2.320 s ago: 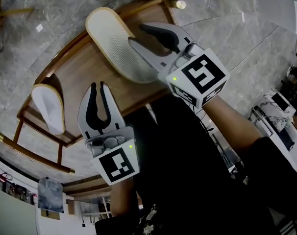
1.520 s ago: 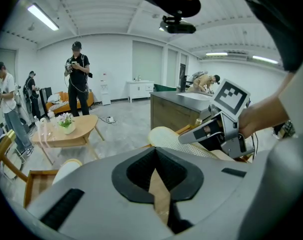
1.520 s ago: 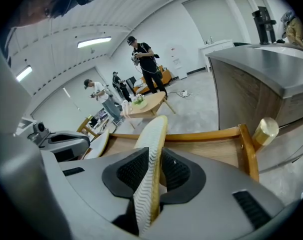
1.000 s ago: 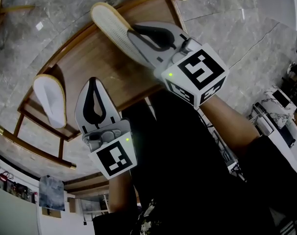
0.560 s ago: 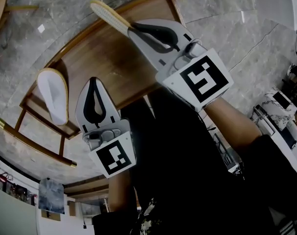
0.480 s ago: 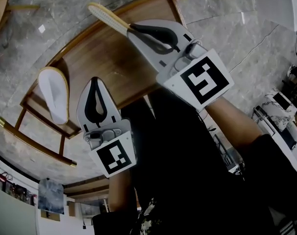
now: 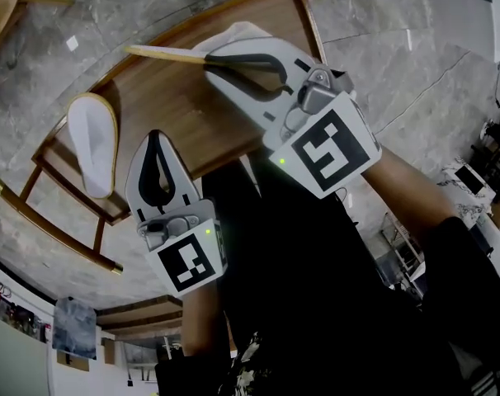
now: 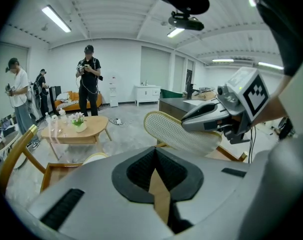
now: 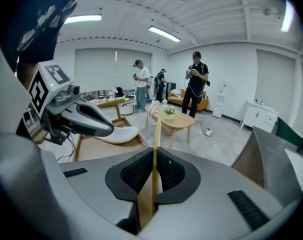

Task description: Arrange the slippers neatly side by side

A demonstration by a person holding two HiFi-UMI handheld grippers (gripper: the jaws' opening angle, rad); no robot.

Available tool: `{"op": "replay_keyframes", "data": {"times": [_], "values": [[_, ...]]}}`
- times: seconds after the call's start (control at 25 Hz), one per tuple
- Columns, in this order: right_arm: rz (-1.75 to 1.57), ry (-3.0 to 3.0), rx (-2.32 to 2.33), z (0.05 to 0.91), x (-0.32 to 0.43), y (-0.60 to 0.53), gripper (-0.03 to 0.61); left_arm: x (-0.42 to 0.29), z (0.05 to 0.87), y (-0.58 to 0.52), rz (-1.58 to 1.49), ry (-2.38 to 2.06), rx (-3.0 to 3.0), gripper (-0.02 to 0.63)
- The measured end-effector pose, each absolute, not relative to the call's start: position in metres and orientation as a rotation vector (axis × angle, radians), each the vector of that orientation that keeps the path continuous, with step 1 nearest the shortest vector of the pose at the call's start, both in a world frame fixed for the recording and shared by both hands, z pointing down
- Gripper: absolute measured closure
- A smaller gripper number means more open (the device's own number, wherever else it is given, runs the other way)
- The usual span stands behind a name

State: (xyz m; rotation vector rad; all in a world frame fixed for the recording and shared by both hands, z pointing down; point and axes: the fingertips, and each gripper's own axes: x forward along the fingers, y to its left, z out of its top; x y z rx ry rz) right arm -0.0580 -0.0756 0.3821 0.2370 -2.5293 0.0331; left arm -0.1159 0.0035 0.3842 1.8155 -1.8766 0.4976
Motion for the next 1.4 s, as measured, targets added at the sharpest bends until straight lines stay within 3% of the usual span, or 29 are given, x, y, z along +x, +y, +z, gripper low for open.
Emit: {"op": "replay_keyframes", "data": {"times": [0.44, 1.4], "values": [[-0.144, -2.450, 0.183, 0.413, -0.062, -0.044, 0.558, -0.113, 0.382, 0.007, 0.467, -1.872, 1.840, 0.611], [0.138, -2.460, 0.145, 0.454, -0.051, 0.000, 0.545, -0.102, 0.396, 0.011, 0.558, -1.818, 1.852, 0.611]]}}
